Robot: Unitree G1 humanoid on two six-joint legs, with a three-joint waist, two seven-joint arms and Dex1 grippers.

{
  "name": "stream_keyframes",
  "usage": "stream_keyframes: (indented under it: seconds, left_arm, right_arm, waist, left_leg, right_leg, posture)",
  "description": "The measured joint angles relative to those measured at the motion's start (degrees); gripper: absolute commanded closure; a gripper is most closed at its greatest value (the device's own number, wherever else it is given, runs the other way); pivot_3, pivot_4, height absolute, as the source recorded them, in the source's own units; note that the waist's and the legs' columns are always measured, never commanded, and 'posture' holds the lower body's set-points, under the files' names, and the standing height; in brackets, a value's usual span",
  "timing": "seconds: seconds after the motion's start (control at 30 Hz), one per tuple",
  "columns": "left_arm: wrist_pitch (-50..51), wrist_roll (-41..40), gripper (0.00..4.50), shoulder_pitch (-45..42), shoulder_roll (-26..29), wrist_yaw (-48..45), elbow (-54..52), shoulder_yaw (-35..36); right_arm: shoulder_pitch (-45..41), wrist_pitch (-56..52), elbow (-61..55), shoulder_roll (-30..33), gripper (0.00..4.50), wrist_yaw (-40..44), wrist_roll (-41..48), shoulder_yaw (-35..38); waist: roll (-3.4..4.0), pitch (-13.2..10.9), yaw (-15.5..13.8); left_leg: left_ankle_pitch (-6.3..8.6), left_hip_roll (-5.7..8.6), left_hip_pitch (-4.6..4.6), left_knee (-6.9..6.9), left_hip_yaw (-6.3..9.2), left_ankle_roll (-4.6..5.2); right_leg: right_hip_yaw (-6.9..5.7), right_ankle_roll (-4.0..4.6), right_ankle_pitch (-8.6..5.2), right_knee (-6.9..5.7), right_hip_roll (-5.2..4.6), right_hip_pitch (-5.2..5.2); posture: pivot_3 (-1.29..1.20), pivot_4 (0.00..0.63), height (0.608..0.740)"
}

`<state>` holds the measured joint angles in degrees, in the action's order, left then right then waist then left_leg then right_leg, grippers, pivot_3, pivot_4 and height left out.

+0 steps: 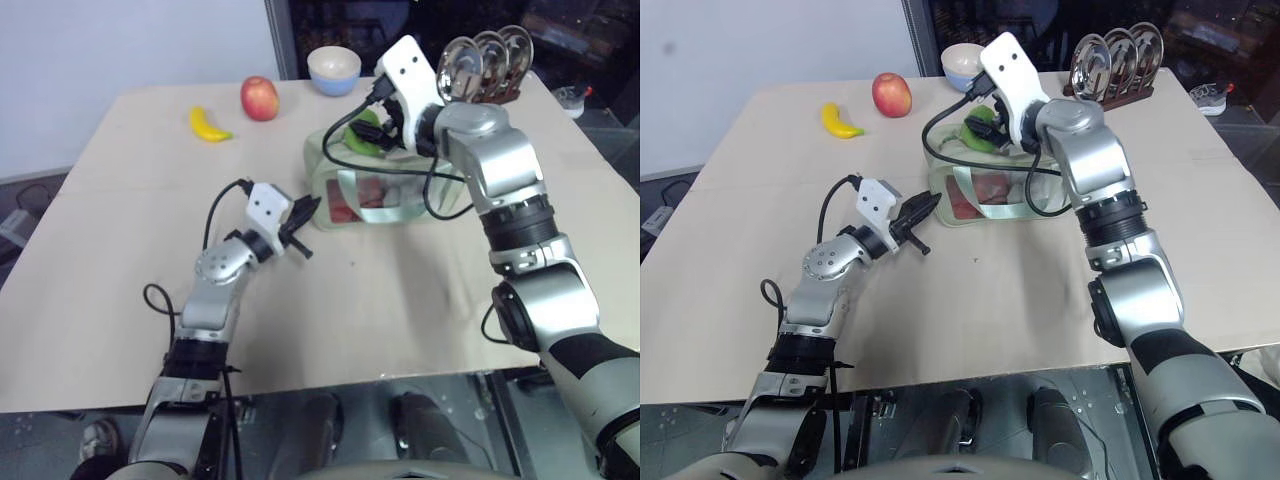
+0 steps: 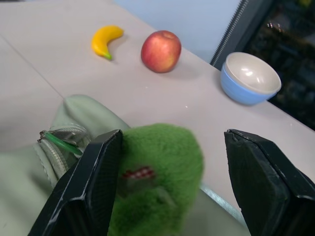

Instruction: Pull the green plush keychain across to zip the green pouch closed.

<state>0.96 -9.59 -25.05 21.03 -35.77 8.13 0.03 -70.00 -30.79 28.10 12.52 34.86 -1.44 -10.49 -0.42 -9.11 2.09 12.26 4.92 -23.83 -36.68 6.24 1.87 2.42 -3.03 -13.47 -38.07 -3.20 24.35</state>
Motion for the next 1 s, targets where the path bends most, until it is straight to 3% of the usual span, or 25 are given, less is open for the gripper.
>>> stream_keyframes:
  seconds: [0.03, 0.13, 0.27, 0.33, 0.6, 1.0]
  left_arm:
    - [0.0, 0.2, 4.5, 0.0, 0.0, 0.1, 0.0, 0.0]
    - [-0.1, 0.4, 4.5, 0.2, -0.2, 0.5, -0.2, 0.0]
    - [-0.1, 0.5, 4.5, 0.4, -0.3, 1.0, -0.3, 0.0]
    - [-0.2, 0.5, 4.5, 0.5, -0.4, 1.1, -0.3, 0.0]
    - [-0.3, 0.6, 4.5, 0.6, -0.8, 1.8, -0.4, 0.0]
    - [1.2, 0.9, 4.5, 0.6, -1.4, 5.4, -0.6, 0.1]
  right_arm:
    - [-0.5, 2.3, 1.6, 0.0, 1.16, 0.1, -0.8, -0.9]
    - [-1.2, 6.9, 4.9, 0.0, 1.95, 0.6, -2.5, -2.5]
    - [-1.3, 9.3, 7.9, 0.0, 3.84, 1.2, -3.8, -3.8]
    - [-1.3, 9.5, 8.5, 0.0, 4.46, 2.2, -3.8, -3.8]
    - [-1.3, 11.8, 8.0, 0.2, 4.46, 3.1, -2.4, -1.8]
    - [-1.3, 11.3, -1.9, 2.5, 4.46, -0.1, 1.3, 2.6]
  waist:
    - [0.0, 0.0, 0.0]
    - [0.0, 0.0, 0.0]
    - [0.0, 0.0, 0.0]
    - [0.0, 0.0, 0.0]
    - [0.01, 0.0, 0.0]
    - [0.01, 0.0, 0.0]
  left_leg:
    - [0.0, 0.0, 0.0, 0.0, 0.0, 0.0]
    - [0.0, 0.0, 0.0, 0.0, 0.0, 0.0]
    - [0.0, 0.0, 0.0, 0.0, 0.01, 0.0]
    - [0.0, 0.0, 0.0, 0.0, 0.01, 0.0]
    - [0.0, 0.0, 0.0, 0.01, 0.01, 0.0]
    - [0.0, -0.01, 0.0, 0.02, 0.01, 0.0]
  right_leg:
    - [-0.01, 0.0, 0.0, 0.0, 0.0, 0.0]
    - [0.0, 0.0, 0.0, 0.01, 0.01, -0.01]
    - [0.0, 0.0, 0.0, 0.0, 0.02, 0.0]
    - [0.0, 0.0, 0.0, 0.0, 0.02, 0.0]
    - [0.0, 0.0, 0.0, 0.01, 0.02, 0.0]
    - [0.01, 0.0, 0.0, 0.01, 0.01, 0.0]
  posture:
    - [0.0, 0.15, 0.74]
    - [0.0, 0.15, 0.74]
    - [0.0, 0.15, 0.74]
    - [0.0, 0.15, 0.74]
    - [0.0, 0.15, 0.74]
    - [0.0, 0.15, 0.74]
